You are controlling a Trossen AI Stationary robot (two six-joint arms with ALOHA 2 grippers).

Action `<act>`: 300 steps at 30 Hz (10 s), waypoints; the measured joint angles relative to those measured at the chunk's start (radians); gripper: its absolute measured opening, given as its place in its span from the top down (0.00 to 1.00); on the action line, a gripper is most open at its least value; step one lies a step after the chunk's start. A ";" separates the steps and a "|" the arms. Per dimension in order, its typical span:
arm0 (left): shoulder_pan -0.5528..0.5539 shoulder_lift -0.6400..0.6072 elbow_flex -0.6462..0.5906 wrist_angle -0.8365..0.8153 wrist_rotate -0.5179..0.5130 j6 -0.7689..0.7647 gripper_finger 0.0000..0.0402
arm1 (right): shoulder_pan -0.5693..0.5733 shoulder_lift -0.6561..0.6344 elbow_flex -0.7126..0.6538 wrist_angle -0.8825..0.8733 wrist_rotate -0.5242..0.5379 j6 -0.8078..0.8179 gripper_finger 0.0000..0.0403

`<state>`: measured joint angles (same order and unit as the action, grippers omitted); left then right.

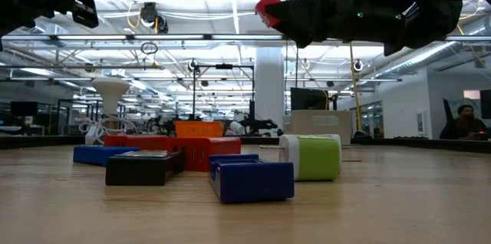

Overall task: Pick & Place Office items
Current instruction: Put the pink charger adapter into the gray bin

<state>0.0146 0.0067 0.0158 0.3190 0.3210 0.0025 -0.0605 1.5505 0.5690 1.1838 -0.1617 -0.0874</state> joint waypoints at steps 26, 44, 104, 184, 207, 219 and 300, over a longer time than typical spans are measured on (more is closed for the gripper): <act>0.000 0.000 0.000 0.000 0.000 -0.011 0.94 | 0.003 0.000 0.000 0.008 0.002 -0.002 0.59; 0.000 0.000 0.000 0.000 0.000 -0.011 0.94 | 0.003 0.000 0.000 0.001 0.002 -0.014 0.59; 0.000 0.000 0.000 0.000 0.000 -0.010 0.94 | -0.004 0.000 0.000 0.016 0.002 -0.030 0.59; 0.000 0.000 0.000 0.000 0.000 -0.010 0.94 | -0.005 0.000 0.000 0.068 0.140 0.156 0.59; 0.000 0.000 0.000 0.000 0.000 -0.010 0.94 | -0.005 0.000 0.000 0.033 0.135 0.178 0.59; 0.000 0.000 0.000 0.000 0.000 -0.010 0.94 | -0.005 0.000 0.000 0.122 0.165 0.251 0.59; 0.000 0.000 0.000 0.000 0.000 -0.010 0.94 | -0.020 -0.005 0.000 -0.007 0.349 0.258 0.59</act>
<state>0.0144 0.0063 0.0154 0.3187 0.3214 -0.0078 -0.0801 1.5459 0.5686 1.1767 0.1873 0.1706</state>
